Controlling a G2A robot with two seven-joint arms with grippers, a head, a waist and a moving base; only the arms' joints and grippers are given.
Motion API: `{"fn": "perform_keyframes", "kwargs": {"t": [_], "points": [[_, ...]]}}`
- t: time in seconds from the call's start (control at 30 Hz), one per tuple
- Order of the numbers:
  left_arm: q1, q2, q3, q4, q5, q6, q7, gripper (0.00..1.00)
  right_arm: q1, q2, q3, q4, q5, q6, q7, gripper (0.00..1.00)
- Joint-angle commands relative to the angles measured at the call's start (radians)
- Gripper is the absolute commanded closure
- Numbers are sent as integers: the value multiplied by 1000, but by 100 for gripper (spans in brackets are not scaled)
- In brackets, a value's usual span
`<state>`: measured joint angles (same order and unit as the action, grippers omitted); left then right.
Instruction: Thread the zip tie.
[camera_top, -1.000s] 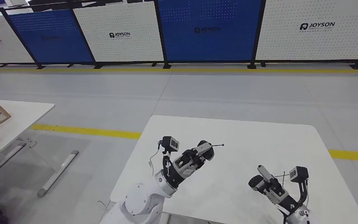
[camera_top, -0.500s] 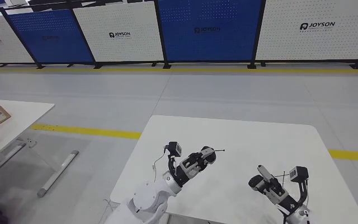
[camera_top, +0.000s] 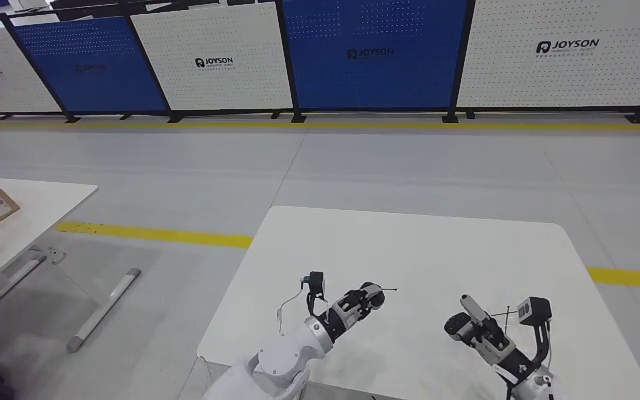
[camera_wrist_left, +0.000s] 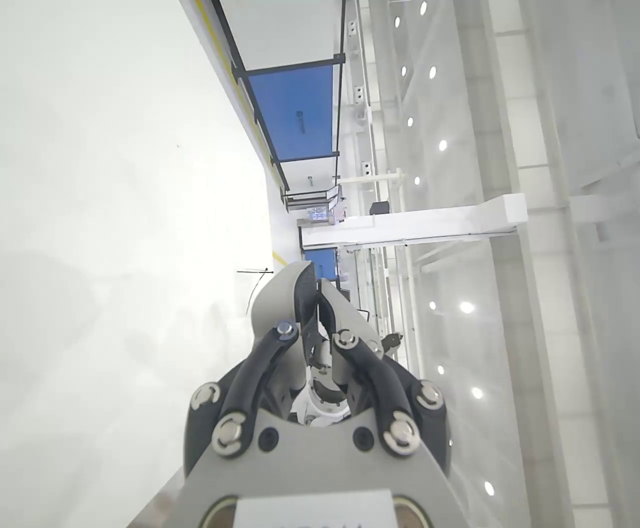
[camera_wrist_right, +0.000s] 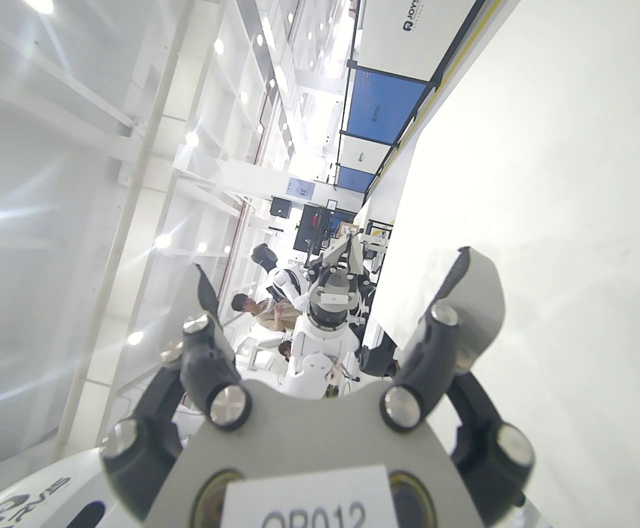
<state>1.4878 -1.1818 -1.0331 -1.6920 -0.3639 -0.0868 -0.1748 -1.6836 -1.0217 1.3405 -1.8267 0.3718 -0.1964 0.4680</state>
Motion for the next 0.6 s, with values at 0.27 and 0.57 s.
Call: {"fn": "perform_keyframes", "kwargs": {"t": [0.27, 0.57], "points": [[1, -2, -2, -50, -1, -65, -6, 100, 0, 0, 0, 0, 0, 0, 0, 0], [131, 14, -101, -322, 4, -253, -13, 100, 0, 0, 0, 0, 0, 0, 0, 0]]}}
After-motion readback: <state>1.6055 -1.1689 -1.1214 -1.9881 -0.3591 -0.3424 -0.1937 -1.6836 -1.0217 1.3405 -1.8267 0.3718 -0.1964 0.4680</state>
